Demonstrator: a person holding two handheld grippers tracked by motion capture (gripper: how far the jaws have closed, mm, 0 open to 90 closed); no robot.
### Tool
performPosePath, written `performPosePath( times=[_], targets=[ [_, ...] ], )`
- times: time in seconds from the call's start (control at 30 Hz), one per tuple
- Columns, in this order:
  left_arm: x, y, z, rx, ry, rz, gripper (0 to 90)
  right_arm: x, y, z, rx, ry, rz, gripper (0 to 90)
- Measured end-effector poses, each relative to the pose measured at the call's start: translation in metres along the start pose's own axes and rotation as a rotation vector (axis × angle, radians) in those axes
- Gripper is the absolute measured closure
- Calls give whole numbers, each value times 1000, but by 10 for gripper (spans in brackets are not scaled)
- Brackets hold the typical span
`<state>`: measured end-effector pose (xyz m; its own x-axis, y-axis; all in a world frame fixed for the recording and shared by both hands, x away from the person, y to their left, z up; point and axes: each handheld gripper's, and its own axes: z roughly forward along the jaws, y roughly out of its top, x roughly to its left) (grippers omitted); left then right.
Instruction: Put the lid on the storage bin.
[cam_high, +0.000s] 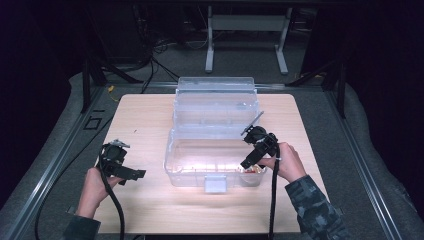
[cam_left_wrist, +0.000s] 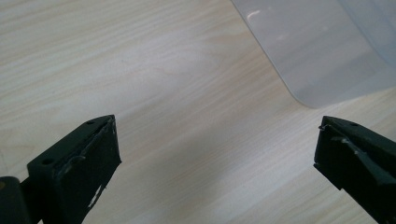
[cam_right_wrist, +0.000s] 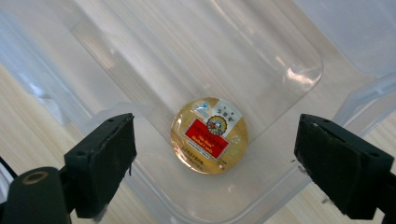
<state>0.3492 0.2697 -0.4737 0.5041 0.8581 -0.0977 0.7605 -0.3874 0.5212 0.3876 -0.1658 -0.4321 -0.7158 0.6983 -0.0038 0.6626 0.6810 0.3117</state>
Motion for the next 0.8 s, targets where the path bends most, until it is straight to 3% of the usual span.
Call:
performPosePath(
  times=[0.03, 0.07, 0.43, 0.7, 0.8],
  targets=[
    [0, 3, -1, -5, 2, 4, 2, -1, -2, 0, -38, 46, 2, 125],
    [0, 6, -1, -10, 2, 9, 2, 1, -3, -3, -32, 15, 3, 125],
    [-6, 45, -13, -33, 4, 59, 2, 7, -12, -13, -141, 42, 5, 134],
    [-8, 80, -15, -59, -22, 74, 2, 15, -16, -14, -173, 33, 3, 135],
    [-11, 94, -14, -61, -27, 101, 2, 16, -18, -14, -175, 29, 7, 135]
  ],
)
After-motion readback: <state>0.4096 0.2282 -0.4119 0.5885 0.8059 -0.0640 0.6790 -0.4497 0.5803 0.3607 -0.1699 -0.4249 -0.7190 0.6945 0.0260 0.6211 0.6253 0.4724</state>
